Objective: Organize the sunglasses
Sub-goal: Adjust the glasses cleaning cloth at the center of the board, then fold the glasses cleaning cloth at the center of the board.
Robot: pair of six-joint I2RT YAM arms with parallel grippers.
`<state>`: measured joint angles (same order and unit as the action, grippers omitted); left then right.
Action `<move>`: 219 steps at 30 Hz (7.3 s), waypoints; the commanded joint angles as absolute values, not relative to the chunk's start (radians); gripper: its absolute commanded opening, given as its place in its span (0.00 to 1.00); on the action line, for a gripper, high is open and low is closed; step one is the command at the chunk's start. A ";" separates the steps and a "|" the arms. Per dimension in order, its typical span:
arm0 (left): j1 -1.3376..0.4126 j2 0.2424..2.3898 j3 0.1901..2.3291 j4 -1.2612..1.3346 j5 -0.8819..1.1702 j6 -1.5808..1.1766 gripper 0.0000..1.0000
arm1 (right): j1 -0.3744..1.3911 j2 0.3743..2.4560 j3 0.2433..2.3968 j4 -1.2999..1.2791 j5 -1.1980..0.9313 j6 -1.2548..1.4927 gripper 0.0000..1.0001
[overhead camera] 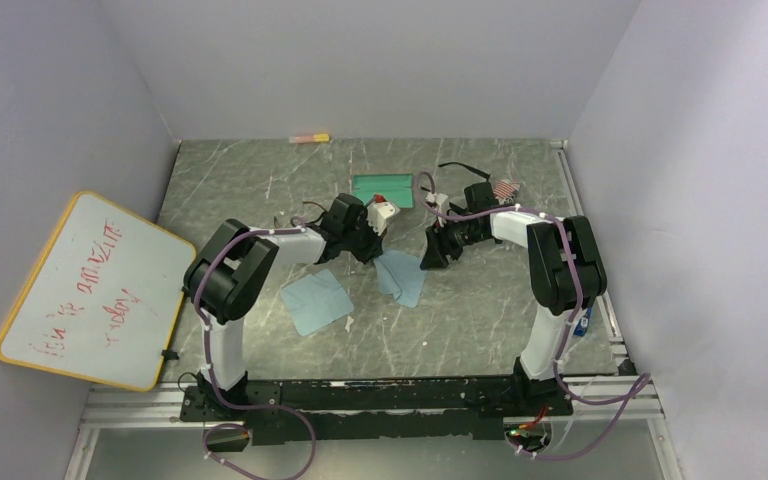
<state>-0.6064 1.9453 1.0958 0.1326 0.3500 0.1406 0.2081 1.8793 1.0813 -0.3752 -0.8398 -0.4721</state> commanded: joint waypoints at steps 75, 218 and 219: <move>-0.614 1.494 0.919 0.148 0.566 0.295 0.05 | 0.245 1.355 0.932 -0.363 -0.758 -0.619 0.00; -0.695 1.786 1.032 0.155 0.189 0.318 0.05 | 0.330 1.637 0.964 -0.166 -0.527 -0.609 0.00; -0.695 1.782 1.029 0.156 0.195 0.317 0.05 | 0.331 1.636 0.962 -0.164 -0.526 -0.610 0.00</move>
